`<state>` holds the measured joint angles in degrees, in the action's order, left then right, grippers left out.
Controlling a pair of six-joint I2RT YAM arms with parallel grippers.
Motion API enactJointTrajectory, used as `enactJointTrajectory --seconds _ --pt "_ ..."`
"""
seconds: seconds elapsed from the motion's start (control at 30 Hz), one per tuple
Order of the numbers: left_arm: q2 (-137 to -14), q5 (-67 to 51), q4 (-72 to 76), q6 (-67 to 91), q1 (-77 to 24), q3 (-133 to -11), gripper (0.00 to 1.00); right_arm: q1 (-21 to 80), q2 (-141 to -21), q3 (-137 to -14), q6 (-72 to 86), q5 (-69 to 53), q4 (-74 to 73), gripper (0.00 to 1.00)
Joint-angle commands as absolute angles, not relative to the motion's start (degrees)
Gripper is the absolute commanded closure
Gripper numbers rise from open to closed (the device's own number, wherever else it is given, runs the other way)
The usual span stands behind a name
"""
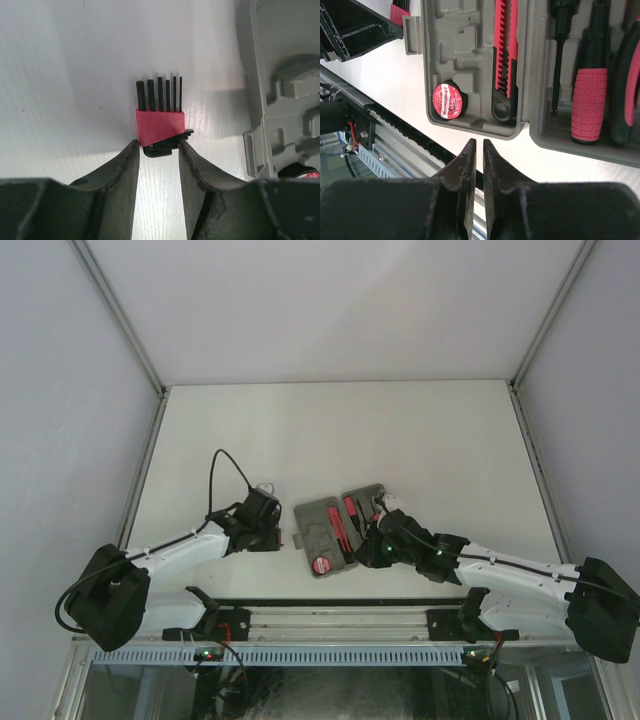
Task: Sort the tools into containers
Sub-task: Move the engineering item at the center of the board, then pick up the engineering item from the center of the board.
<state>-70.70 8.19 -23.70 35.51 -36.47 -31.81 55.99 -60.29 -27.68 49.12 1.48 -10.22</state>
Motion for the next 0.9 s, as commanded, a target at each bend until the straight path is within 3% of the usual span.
enactJointTrajectory --seconds 0.0,0.5,0.73,0.87 --pt "-70.1 8.6 -24.5 37.0 -36.7 -31.0 0.6 56.8 -60.9 -29.8 50.2 2.3 -8.1 0.91" --pt "-56.0 8.8 -24.4 41.6 -31.8 -30.2 0.59 58.1 -62.8 -34.2 49.4 3.3 -8.1 0.9" --pt "-39.4 15.1 -36.4 40.4 -31.0 -36.5 0.53 63.3 -75.4 -47.4 48.6 7.4 -8.5 0.73" --pt "-32.1 16.9 -43.0 39.1 -31.0 -41.0 0.51 65.8 -85.3 -57.1 49.0 9.5 -9.8 0.68"
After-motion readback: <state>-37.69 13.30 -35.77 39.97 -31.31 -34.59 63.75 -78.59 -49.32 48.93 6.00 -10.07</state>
